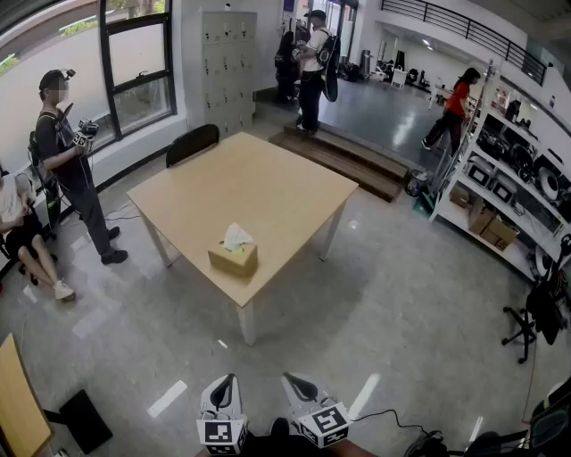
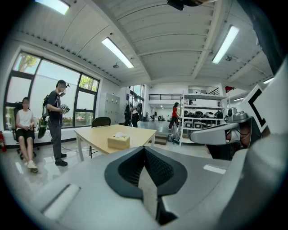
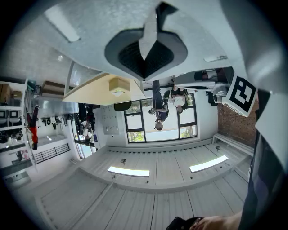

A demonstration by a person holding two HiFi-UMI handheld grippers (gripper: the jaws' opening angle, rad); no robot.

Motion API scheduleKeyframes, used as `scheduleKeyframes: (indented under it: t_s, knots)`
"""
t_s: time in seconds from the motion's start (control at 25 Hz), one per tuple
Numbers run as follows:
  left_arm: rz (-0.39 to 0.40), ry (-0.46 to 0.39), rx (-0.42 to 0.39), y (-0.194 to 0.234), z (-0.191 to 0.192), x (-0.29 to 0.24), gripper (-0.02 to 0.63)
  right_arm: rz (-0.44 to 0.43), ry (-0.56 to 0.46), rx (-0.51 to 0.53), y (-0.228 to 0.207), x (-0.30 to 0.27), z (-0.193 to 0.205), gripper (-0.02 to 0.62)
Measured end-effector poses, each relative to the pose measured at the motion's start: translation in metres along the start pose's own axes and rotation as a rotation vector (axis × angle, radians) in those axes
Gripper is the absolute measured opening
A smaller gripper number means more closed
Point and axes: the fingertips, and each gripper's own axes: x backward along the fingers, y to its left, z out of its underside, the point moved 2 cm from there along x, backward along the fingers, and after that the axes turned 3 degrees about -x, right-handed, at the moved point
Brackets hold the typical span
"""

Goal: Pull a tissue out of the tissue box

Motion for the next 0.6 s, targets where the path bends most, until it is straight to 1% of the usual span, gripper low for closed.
scheduleKeyframes:
  t_s: [0.16, 0.36, 0.6]
  knots:
    - [0.01, -0.003, -0.009, -0.002, 0.007, -0.002, 0.018, 0.021, -0.006, -0.022, -0.004, 0.0, 0.001, -0.009]
    - [0.025, -0.006, -0.002, -0.005, 0.011, -0.007, 0.018, 0.034, 0.002, -0.048, -0.01, 0.003, 0.004, -0.009]
    - [0.032, -0.003, -0.015, 0.003, 0.011, -0.016, 0.018, 0.06, 0.003, -0.054, -0.015, -0.003, 0.005, -0.009]
